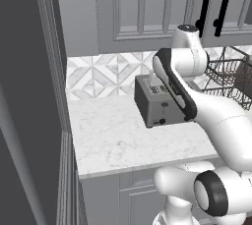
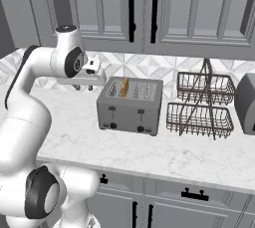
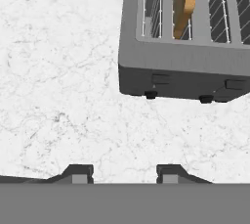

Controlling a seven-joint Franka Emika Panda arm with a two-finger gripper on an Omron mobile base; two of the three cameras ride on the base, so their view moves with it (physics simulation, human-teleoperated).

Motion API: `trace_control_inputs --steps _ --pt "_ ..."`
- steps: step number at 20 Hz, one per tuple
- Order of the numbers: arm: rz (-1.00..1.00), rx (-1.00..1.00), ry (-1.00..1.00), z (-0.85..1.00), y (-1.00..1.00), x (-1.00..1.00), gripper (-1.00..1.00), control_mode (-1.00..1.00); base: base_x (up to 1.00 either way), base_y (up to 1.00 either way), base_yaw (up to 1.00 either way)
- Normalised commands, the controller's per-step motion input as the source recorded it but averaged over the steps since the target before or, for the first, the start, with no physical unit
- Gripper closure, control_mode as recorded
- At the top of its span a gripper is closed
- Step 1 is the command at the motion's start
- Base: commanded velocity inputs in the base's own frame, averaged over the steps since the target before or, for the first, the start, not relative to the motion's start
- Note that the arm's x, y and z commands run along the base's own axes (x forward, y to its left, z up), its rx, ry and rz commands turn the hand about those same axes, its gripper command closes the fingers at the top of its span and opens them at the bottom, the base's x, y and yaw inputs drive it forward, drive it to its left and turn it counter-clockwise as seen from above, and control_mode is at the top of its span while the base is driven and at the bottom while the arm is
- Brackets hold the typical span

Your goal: Start the toaster. Once the lever pops up, take the bread to the plate on the dining counter.

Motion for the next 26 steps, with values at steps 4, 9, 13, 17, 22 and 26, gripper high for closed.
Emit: trace_control_inputs --steps 4,9,13,17,22,26 --pt "-0.03 0.01 0.00 -0.12 -0.09 0.00 -1.00 -1.00 0.00 0.00 0.00" --pt "-0.14 0.07 0.00 -0.35 -0.42 0.00 -1.00 -1.00 0.00 0.00 0.00" --pt "-0.15 0.09 0.00 -0.47 -0.28 0.00 -1.00 -1.00 0.00 0.00 0.00" --pt "-0.13 0.10 0.00 -0.52 -0.18 0.00 -1.00 -1.00 0.00 0.00 0.00" --pt "-0.13 0.07 -0.03 -0.42 -0.11 0.04 -1.00 -1.00 0.00 0.00 0.00" --pt "-0.11 0.03 -0.06 -0.24 -0.04 0.13 -1.00 -1.00 0.00 0.00 0.00"
